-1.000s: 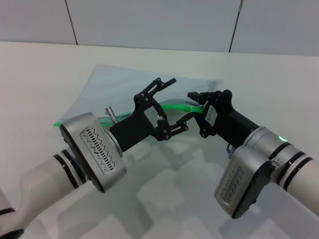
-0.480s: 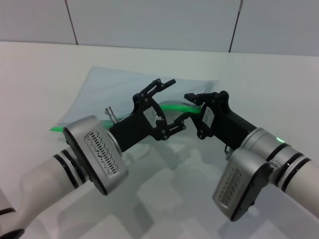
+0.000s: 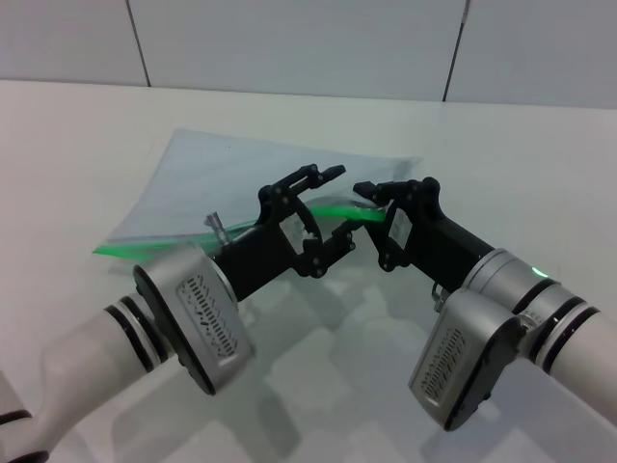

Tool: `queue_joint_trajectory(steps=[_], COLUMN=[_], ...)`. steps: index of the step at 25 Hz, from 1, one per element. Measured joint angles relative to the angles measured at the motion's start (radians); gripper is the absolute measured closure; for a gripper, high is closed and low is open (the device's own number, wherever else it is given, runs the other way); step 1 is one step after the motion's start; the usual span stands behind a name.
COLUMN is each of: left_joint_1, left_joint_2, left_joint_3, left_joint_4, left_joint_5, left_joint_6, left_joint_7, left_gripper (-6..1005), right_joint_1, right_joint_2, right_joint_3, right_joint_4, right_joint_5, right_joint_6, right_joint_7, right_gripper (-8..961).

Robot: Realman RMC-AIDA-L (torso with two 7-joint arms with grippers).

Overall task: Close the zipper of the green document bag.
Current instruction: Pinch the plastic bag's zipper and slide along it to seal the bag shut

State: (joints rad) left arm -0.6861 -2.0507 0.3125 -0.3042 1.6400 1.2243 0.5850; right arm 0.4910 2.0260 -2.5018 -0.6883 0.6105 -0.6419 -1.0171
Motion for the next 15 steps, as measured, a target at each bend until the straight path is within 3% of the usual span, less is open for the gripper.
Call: queue_joint_trajectory(steps=[15], left_joint_1=[-0.001], left_joint_2=[0.000], left_joint_3=[-0.025], left_joint_4=[-0.042], left_joint_5=[-0.002], left_joint_6=[0.006], left_joint_7=[0.121], left_gripper=[354], right_joint_1=[0.000], right_joint_2=[0.000], right_joint_3=[0.001], right_joint_4=[0.000], right_joint_5=[0.001], right_joint_6=[-0.002], right_joint_7=[0.003], right_gripper=[906])
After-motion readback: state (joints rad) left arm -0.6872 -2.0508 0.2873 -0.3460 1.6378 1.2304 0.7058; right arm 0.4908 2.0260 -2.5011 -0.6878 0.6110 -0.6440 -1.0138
